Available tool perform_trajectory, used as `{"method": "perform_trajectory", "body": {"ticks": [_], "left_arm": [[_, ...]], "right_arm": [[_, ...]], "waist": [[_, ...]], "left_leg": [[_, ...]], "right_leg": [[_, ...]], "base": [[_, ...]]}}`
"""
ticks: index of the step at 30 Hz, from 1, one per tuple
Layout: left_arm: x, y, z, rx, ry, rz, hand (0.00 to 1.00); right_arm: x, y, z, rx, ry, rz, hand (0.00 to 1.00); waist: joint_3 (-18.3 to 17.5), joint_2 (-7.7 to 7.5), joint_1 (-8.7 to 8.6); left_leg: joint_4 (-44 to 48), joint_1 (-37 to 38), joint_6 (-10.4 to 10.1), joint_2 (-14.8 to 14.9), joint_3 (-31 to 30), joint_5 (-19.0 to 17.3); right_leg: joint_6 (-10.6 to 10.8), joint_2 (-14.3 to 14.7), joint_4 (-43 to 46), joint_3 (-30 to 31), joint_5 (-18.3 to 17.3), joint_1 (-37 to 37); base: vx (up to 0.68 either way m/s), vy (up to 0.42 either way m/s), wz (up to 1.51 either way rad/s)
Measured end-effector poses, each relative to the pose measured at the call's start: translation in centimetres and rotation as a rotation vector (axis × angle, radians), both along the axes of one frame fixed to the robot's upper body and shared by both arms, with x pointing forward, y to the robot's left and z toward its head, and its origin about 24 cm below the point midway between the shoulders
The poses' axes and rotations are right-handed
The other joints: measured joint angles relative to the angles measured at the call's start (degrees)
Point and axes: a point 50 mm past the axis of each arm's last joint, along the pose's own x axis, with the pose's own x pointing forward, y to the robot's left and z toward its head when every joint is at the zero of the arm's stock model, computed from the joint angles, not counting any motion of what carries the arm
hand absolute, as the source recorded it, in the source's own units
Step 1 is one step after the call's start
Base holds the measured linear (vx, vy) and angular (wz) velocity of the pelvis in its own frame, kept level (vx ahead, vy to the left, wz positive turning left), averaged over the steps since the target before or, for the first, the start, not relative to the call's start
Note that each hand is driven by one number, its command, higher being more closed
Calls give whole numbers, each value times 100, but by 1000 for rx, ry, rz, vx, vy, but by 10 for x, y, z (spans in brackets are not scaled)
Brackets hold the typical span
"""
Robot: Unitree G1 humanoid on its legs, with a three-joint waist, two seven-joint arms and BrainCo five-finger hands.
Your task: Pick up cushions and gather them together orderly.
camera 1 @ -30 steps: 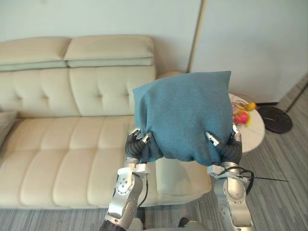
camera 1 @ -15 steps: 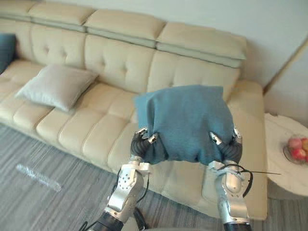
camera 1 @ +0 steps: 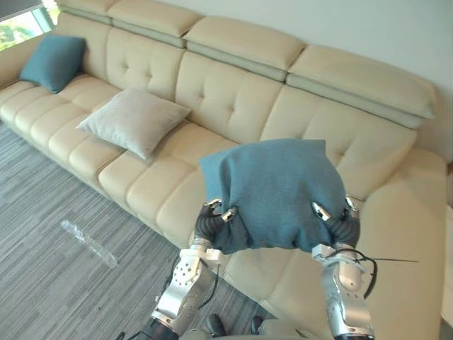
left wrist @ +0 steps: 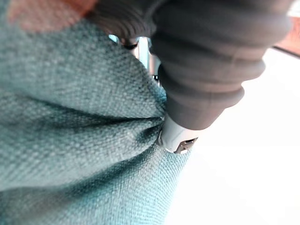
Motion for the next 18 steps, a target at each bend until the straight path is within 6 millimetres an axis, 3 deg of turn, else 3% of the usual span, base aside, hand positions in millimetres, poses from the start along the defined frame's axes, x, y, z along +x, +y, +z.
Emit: {"method": "perform_trajectory", "body": {"ticks": [1,3,4,6,8,9,10,11,14,15,16,18], "left_arm": [[-2,-1,3,-15,-9,1,100],[-9,-2,15,-64,-51,-1,100],[-11,-4,15,-82,-53,-9,100],[-12,-6,16,-91,-56,-18,100],[-12,-6,16,-93,-60,-19,100],[-12,-6,16,-93,-58,-18,100],[-13,-5,14,-93,-49,-11,100],[-13,-5,14,-98,-45,-5,100],[-16,-1,10,-97,-29,14,100],[-17,0,9,-95,-25,15,100],[-18,1,9,-92,-23,17,100],[-18,4,8,-83,-23,21,100]], "right_arm": [[-4,0,6,-4,-24,-3,100],[-9,0,25,-21,-101,-4,100],[-9,0,31,-32,-129,-1,100],[-8,1,35,-30,-158,-3,100],[-5,2,40,-29,-188,2,100],[-3,3,42,-29,-198,5,100],[-3,4,41,-29,-192,12,100],[-3,5,40,-26,-186,15,100],[-1,11,36,-11,-173,31,100],[0,10,35,-17,-168,35,100],[0,11,35,-16,-165,38,100],[-1,13,27,2,-133,35,100]], "waist": [[3,47,4],[35,94,145],[10,198,195],[6,169,248],[5,145,294],[9,132,321],[-17,94,326],[-32,116,263],[-13,45,323],[-55,67,392],[-108,141,406],[-143,8,354]], "left_leg": [[590,-167,-128,164,96,-91],[1956,-694,-148,691,332,-286],[1946,-737,-115,972,317,-562],[1332,-726,-275,1136,50,-741],[164,-590,-446,1011,-575,-651],[-236,-430,-875,903,-794,-319],[-396,-151,-891,662,-662,-254],[-164,-130,-854,681,-534,-317],[1374,-792,-869,680,-1178,-469],[886,-687,-864,706,-1192,-565],[393,-373,-767,708,-1111,-891],[251,-293,-678,552,-751,-917]], "right_leg": [[-10,3,5,-6,-103,125],[-88,62,-270,271,-435,444],[-112,161,-226,422,-455,457],[-74,147,-201,795,-524,455],[67,70,-146,1356,-688,377],[169,11,-50,1627,-789,338],[274,-128,-36,1848,-820,296],[331,-144,-63,1861,-630,273],[427,-246,-281,2227,-199,312],[521,-262,-391,2366,-147,263],[599,-245,-590,2429,-124,263],[822,-469,-803,2561,121,142]], "base": [[113,-80,10],[173,37,-42],[163,94,-70],[136,137,-83],[199,280,-111],[162,301,-126],[212,350,-120],[196,293,-105],[184,262,-113],[127,265,-145],[106,292,-137],[93,262,-95]]}}
